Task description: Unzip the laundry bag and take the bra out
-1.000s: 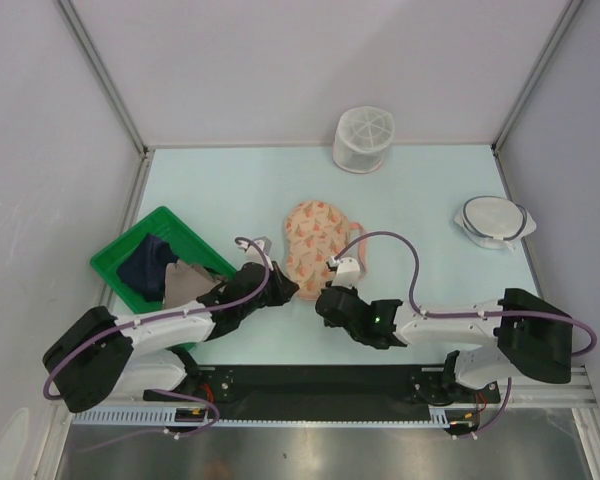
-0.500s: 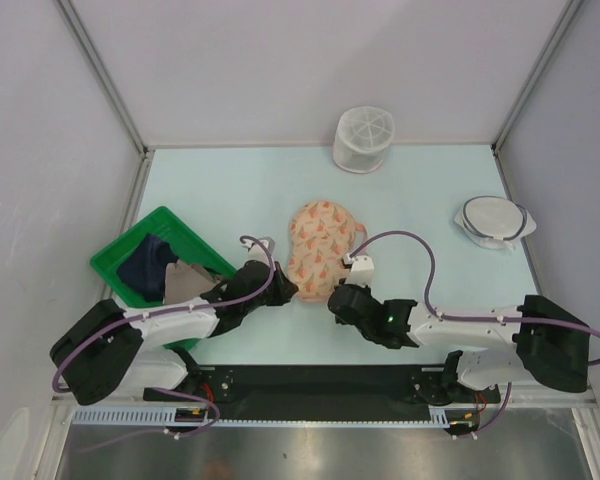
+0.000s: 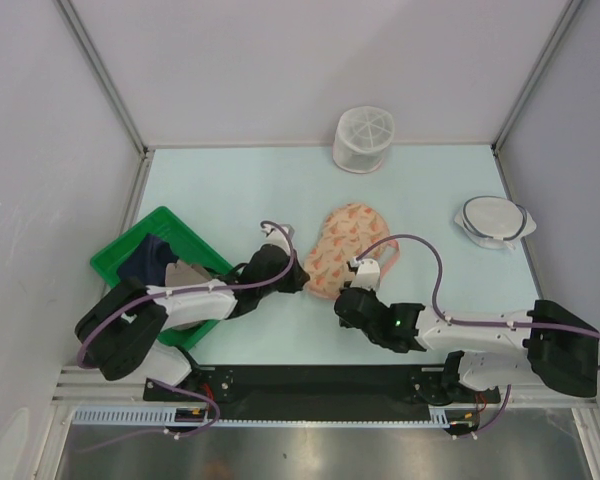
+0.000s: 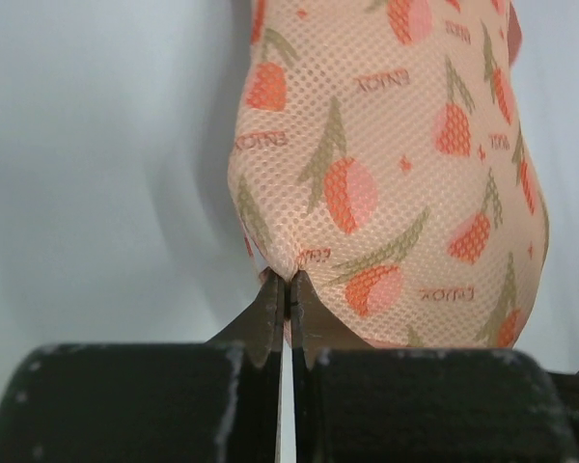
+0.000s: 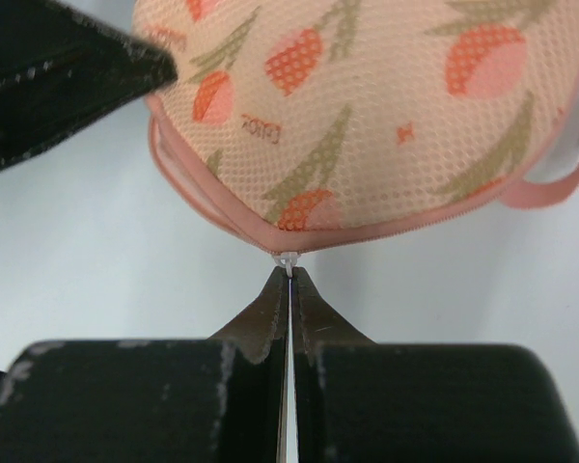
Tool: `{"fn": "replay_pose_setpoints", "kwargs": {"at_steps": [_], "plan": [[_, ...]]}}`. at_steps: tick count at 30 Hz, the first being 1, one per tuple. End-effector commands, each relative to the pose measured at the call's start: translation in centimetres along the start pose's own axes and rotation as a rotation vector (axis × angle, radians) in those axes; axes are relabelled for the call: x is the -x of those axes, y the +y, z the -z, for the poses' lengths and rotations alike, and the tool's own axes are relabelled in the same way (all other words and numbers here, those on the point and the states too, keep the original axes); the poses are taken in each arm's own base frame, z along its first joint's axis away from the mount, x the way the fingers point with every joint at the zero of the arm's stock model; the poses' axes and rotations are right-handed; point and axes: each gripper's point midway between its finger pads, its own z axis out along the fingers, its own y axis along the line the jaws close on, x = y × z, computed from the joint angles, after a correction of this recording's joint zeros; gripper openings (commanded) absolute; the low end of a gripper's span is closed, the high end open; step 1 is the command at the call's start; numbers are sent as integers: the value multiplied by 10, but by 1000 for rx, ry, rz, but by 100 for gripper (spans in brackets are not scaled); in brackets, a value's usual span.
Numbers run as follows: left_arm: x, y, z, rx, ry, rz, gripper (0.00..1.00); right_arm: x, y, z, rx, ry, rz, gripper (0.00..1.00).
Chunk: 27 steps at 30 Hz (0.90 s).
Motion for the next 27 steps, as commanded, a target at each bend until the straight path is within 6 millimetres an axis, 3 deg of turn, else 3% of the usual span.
{"fn": "replay_pose_setpoints", "kwargs": {"at_steps": [1,3,6,7,10,13,20,25,27], "plan": [[43,0,-9,44,-104,-46,0,1,14,3,55,-12,-52,0],[53,-2,-11,50,-117,-39,0,-4,19,-1,70,8,-48,0],[58,-3,-8,59,-117,-36,25,-9,33,-8,104,29,-38,0],[61,-4,-4,55,-128,-33,51,-9,37,-10,116,31,-37,0],[60,0,11,64,-142,-10,84,-9,54,-17,149,46,-16,0],[51,7,27,62,-144,14,88,-10,66,-25,165,61,25,0],[3,22,43,30,-64,93,86,-5,93,-37,210,73,78,0],[-4,11,39,-37,-58,132,80,-6,101,-41,237,79,72,0],[-5,8,36,-44,-50,134,71,-8,101,-42,237,86,76,0]]}}
